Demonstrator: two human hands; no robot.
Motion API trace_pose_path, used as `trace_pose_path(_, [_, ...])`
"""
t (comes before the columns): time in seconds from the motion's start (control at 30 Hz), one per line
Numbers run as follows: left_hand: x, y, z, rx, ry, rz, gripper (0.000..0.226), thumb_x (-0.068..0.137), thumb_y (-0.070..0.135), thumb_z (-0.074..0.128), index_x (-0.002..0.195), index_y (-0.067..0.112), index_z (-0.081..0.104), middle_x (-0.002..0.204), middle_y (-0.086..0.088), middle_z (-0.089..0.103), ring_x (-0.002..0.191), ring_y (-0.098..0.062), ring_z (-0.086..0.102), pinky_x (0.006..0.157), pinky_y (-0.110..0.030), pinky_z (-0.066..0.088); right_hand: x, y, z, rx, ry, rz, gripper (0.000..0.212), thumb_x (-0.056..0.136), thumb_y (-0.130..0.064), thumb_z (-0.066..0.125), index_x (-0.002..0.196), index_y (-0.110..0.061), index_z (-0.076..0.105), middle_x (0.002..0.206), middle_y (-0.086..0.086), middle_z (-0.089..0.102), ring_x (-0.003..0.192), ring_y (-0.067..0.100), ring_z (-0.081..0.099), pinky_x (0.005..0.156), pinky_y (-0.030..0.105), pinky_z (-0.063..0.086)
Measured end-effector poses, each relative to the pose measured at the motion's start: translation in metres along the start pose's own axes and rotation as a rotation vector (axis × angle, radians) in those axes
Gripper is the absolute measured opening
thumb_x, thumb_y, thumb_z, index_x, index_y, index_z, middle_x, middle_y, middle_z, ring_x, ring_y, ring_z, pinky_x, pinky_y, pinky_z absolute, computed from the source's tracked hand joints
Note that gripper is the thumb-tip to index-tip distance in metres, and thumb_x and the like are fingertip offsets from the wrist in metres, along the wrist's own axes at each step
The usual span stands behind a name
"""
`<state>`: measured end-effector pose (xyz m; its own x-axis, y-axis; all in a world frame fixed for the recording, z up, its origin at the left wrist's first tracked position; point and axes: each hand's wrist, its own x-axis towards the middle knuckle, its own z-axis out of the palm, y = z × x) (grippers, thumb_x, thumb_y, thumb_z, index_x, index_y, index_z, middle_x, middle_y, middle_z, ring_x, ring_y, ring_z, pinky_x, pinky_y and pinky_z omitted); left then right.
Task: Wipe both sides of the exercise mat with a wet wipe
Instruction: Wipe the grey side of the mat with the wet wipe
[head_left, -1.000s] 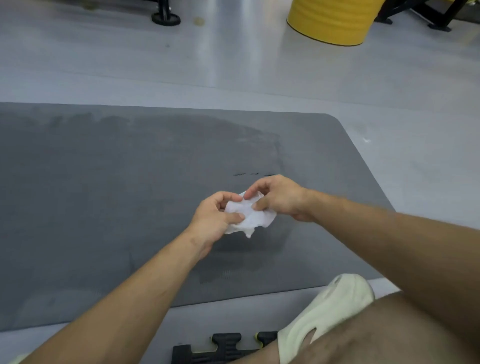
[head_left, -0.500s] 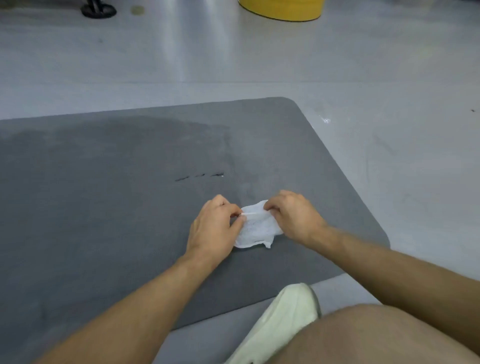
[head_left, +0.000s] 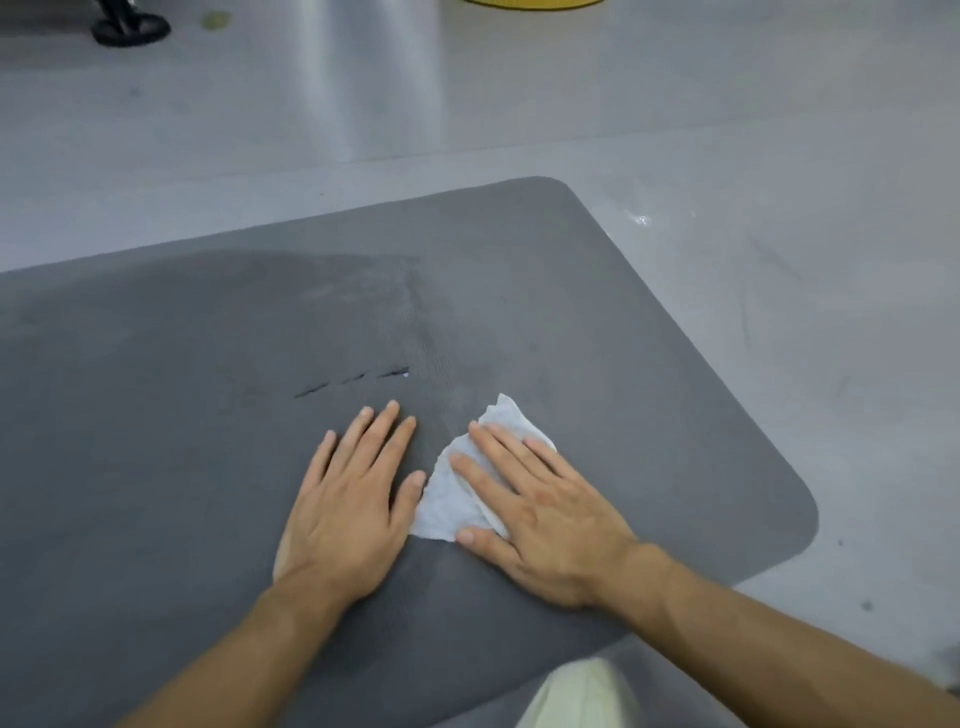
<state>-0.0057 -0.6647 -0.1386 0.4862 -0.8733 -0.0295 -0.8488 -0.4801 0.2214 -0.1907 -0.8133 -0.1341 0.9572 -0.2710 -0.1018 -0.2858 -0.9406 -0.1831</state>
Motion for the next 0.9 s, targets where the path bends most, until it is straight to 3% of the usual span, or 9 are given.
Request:
trace_pose_path(0.13, [0.001,0.003,-0.001,0.051,-0.008,-0.069,0.065,0.100,0.061,0.012,0.162,0.039,0.016,0.171,0.010,0.001,0.157,-0.011,-0.004,0.127,-0.050,0.003,0.027,0.010,-0.001,0.010,0.074,0.136,0.070,0.104,-0.051,0.013,0.162,-0.013,0.018,0.170,0.001,0.008,0.156,0.012,-0.001,0.126,0.040,0.012])
trace_pose_path(0.23, [0.002,0.003,0.000,0.072,-0.019,-0.062,0.066,0.099,0.062,0.009,0.162,0.040,0.009,0.171,0.010,-0.005,0.157,-0.011,-0.009,0.126,-0.052,0.001,0.054,0.021,-0.005,0.017,0.083,0.271,0.071,0.101,-0.048,0.006,0.162,-0.013,0.011,0.170,0.000,0.002,0.156,0.013,-0.003,0.127,0.038,0.005])
trace_pose_path(0.37, [0.003,0.002,0.000,0.081,-0.030,-0.061,0.067,0.099,0.061,0.009,0.162,0.040,0.007,0.171,0.010,-0.006,0.157,-0.012,-0.009,0.126,-0.053,-0.001,0.086,0.037,-0.017,0.064,0.058,0.378,0.064,0.107,-0.045,0.014,0.163,-0.015,0.005,0.171,-0.002,-0.006,0.156,0.012,-0.009,0.126,0.033,-0.003])
trace_pose_path(0.57, [0.004,0.002,-0.001,0.088,-0.027,-0.066,0.068,0.098,0.063,0.007,0.162,0.041,0.003,0.171,0.010,-0.010,0.156,-0.012,-0.014,0.126,-0.053,-0.001,0.039,0.020,-0.010,0.000,0.009,0.171,0.066,0.104,-0.052,0.007,0.163,-0.022,0.005,0.171,0.000,-0.005,0.156,0.016,-0.009,0.127,0.044,0.008])
trace_pose_path(0.73, [0.003,0.001,0.000,0.075,-0.023,-0.063,0.068,0.098,0.063,0.009,0.162,0.040,0.006,0.171,0.010,-0.007,0.157,-0.012,-0.012,0.126,-0.054,0.001,-0.017,0.007,-0.009,-0.046,-0.093,0.117,0.064,0.101,-0.066,0.010,0.158,-0.045,-0.009,0.168,0.000,-0.020,0.154,0.022,-0.021,0.125,0.045,-0.001])
trace_pose_path(0.8, [0.004,0.001,0.000,0.075,-0.024,-0.064,0.068,0.098,0.063,0.010,0.162,0.040,0.007,0.171,0.009,-0.006,0.157,-0.013,-0.010,0.126,-0.054,0.001,-0.036,0.006,-0.010,-0.065,-0.088,0.046,0.064,0.102,-0.069,0.019,0.159,-0.047,0.000,0.170,0.005,-0.011,0.156,0.028,-0.012,0.123,0.047,0.002])
trace_pose_path(0.9, [0.004,0.001,-0.001,0.077,-0.036,-0.066,0.068,0.098,0.063,0.010,0.162,0.040,0.006,0.171,0.009,-0.007,0.157,-0.013,-0.012,0.126,-0.054,0.000,-0.046,0.011,-0.008,-0.104,-0.059,0.006,0.069,0.102,-0.069,0.027,0.162,-0.036,0.015,0.170,0.006,0.005,0.157,0.028,0.002,0.122,0.047,0.012])
